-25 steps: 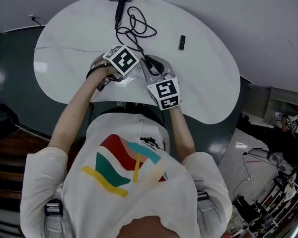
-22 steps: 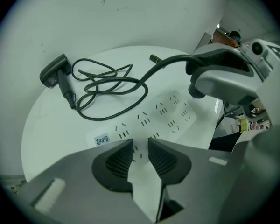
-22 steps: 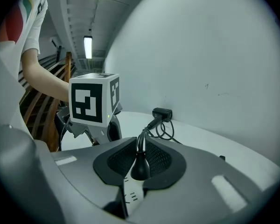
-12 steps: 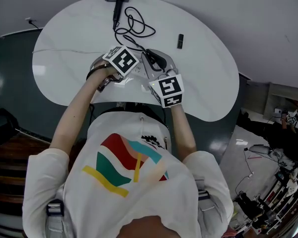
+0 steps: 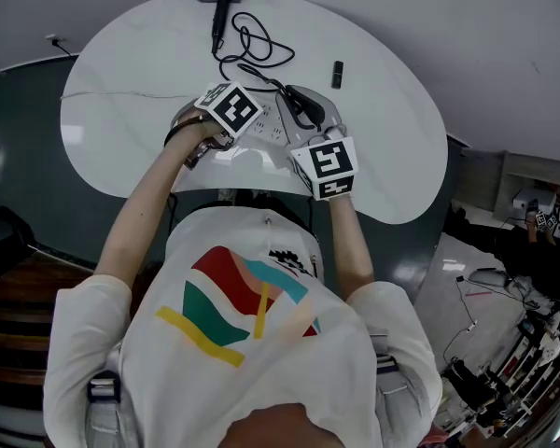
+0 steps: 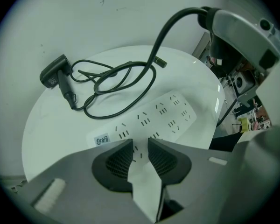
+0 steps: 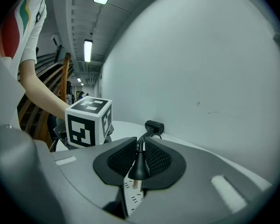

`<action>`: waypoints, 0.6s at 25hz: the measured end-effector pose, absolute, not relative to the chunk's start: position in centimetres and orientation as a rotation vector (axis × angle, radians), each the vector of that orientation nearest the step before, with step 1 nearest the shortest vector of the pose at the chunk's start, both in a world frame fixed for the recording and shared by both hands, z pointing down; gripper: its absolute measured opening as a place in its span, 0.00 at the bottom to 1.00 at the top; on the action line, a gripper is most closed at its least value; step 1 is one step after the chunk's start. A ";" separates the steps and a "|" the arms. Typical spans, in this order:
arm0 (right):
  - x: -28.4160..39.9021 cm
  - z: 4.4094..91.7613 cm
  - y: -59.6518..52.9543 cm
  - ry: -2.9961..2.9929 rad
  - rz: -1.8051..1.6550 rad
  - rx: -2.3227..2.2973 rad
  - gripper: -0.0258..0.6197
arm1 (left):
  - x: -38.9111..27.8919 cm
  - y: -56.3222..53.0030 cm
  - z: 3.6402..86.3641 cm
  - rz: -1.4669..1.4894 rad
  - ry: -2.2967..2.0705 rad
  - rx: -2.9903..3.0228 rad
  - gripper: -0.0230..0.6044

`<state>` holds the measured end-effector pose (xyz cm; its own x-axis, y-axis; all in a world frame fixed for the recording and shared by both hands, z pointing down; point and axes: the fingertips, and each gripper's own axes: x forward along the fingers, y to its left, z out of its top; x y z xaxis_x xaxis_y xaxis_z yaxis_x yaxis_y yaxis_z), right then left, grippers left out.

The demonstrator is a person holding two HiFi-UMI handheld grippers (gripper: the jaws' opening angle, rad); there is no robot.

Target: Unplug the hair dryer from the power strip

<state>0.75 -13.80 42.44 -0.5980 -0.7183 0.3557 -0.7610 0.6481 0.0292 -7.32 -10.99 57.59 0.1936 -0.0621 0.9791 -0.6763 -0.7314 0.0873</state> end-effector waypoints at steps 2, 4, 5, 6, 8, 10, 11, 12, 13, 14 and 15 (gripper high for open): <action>1.3 42.1 -13.9 -2.525 0.169 1.197 0.15 | -7.3 -10.9 57.6 1.572 -0.689 1.960 0.20; 2.0 41.7 -14.1 -2.517 0.157 1.220 0.15 | -7.4 -10.9 57.6 1.573 -0.694 1.956 0.20; 2.3 41.4 -14.1 -2.513 0.151 1.231 0.15 | -7.4 -10.9 57.6 1.575 -0.696 1.954 0.20; 2.6 41.2 -14.1 -2.508 0.146 1.241 0.15 | -7.4 -10.9 57.6 1.576 -0.696 1.955 0.20; 3.3 40.8 -14.1 -2.497 0.135 1.260 0.15 | -7.3 -10.9 57.5 1.578 -0.689 1.959 0.20; 4.0 40.6 -14.1 -2.486 0.127 1.277 0.15 | -7.3 -10.9 57.4 1.581 -0.683 1.965 0.20; 4.3 40.6 -14.0 -2.480 0.126 1.286 0.15 | -7.3 -10.9 57.4 1.584 -0.683 1.967 0.20; 4.6 40.7 -13.9 -2.475 0.126 1.294 0.15 | -7.3 -10.9 57.4 1.586 -0.684 1.968 0.20; 4.8 40.7 -13.8 -2.470 0.127 1.301 0.15 | -7.3 -10.9 57.5 1.587 -0.685 1.969 0.20; 5.1 40.8 -13.7 -2.466 0.129 1.308 0.15 | -7.3 -10.9 57.5 1.587 -0.686 1.970 0.20; 5.3 40.9 -13.6 -2.463 0.132 1.313 0.15 | -7.3 -10.9 57.5 1.588 -0.685 1.971 0.20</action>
<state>5.26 -13.64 40.88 -0.5117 -0.7876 0.3433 -0.8197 0.5672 0.0793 -7.30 -10.90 57.47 0.1872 -0.0659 0.9801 -0.6675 -0.7405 0.0777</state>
